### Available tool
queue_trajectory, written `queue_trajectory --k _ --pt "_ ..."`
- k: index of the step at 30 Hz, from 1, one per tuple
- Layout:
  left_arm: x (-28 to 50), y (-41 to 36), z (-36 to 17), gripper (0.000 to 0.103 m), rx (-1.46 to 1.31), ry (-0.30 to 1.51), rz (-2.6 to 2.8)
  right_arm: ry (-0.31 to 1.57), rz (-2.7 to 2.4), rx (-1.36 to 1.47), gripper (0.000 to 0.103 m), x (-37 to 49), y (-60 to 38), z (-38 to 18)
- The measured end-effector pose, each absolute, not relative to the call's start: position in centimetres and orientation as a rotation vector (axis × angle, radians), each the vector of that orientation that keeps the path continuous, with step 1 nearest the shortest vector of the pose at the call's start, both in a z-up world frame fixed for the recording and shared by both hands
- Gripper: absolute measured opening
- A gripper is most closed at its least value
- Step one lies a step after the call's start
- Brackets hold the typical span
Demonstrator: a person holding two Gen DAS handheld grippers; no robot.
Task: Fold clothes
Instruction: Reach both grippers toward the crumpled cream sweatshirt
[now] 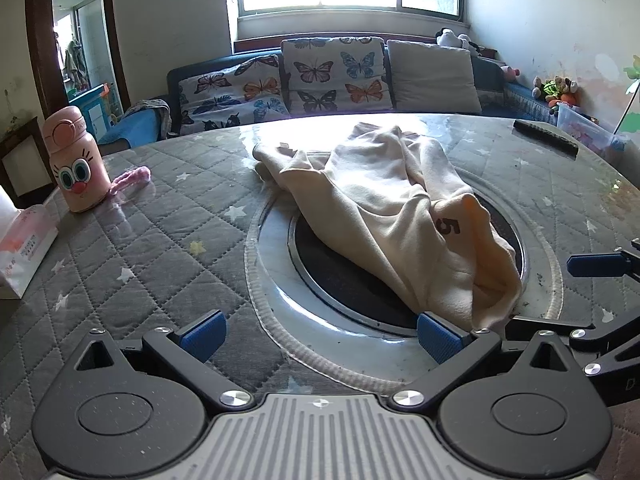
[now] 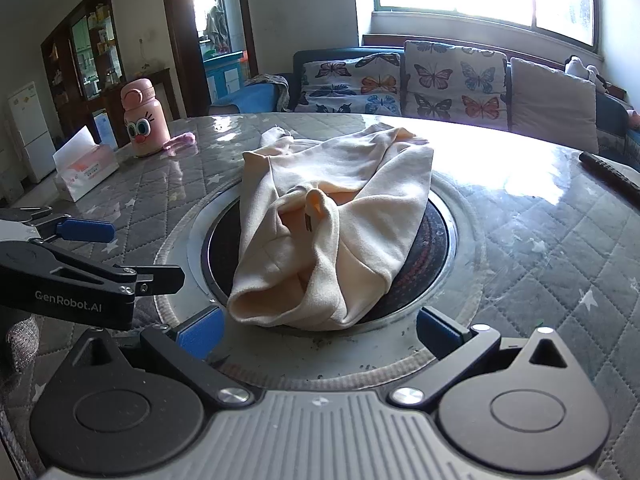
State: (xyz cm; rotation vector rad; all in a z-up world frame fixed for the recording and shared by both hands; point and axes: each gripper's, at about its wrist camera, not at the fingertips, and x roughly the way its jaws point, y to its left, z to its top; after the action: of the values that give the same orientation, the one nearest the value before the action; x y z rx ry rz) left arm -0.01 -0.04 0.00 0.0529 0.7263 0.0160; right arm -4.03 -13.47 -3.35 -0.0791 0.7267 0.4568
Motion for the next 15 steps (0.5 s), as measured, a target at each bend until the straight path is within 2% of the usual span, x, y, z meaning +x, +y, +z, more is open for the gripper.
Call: queue_trajectory --k 15 --pt "2.4 -4.1 1.0 0.103 0.099 0.716 0.004 0.728 0.472 -0.053 0.103 -2.8 -14.2 -2.6"
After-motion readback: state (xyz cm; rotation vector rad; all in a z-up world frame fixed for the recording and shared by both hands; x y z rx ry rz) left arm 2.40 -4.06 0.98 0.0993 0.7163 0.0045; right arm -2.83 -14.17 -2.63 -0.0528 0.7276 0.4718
